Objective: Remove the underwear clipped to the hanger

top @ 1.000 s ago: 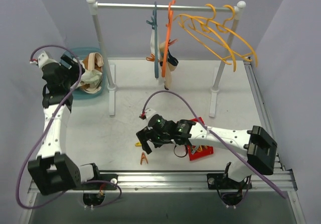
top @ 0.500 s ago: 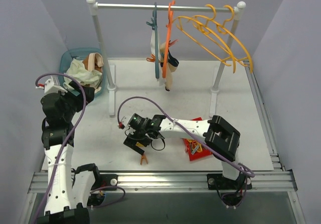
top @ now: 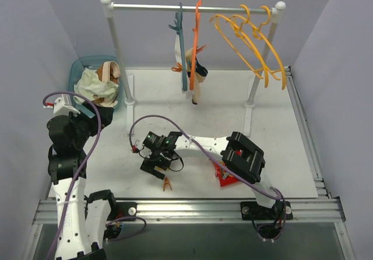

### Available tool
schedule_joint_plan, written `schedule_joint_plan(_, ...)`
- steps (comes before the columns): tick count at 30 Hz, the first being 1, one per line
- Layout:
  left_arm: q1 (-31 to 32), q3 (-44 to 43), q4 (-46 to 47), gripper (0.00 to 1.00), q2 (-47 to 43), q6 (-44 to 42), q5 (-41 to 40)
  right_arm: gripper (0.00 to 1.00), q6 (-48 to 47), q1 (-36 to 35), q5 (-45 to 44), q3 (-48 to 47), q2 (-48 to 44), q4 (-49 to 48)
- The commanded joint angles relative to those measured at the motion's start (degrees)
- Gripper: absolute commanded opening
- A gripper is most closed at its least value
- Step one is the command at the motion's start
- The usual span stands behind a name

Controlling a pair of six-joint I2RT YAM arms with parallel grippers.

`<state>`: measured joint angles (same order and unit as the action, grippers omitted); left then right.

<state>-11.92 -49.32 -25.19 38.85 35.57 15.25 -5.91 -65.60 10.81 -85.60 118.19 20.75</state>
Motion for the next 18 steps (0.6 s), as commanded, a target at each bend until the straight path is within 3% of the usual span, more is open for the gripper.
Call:
schedule_joint_plan(1,0.14,-0.69,-0.74,0.94,-0.44,-0.59,1.45,0.84,0.46,0.39,0.62,-1.94,1.34,2.8)
schedule_joint_plan(4,0.06,-0.69,-1.0,0.94,-0.44,-0.77,1.63,0.69,2.13,0.56,-0.26,-0.97,0.82,2.8)
schedule_joint_plan(8,0.14,-0.78,-0.91,0.94,-0.44,-0.59,1.98,0.37,5.11,0.83,-2.81,1.4,-0.85,2.8)
schedule_joint_plan(10,0.06,-0.86,-0.65,0.94,-0.18,-0.5,2.68,0.27,7.48,1.35,-4.47,3.33,-1.82,2.72)
schedule_joint_plan(11,0.14,-0.95,-0.65,0.94,0.0,-0.42,2.95,0.15,8.45,1.53,-5.26,4.03,-3.13,2.63)
schedule_joint_plan(13,0.15,-0.95,-0.74,0.94,0.26,-0.42,3.56,0.04,11.26,2.06,-7.98,7.02,-5.15,2.28)
schedule_joint_plan(14,0.06,-0.95,-0.56,0.94,0.26,-0.42,3.91,0.0,12.4,2.15,-9.65,8.25,-8.12,1.4)
schedule_joint_plan(18,0.15,-1.04,-0.12,0.94,0.61,-0.24,6.02,0.0,17.5,2.32,-12.65,18.69,-19.81,-2.99)
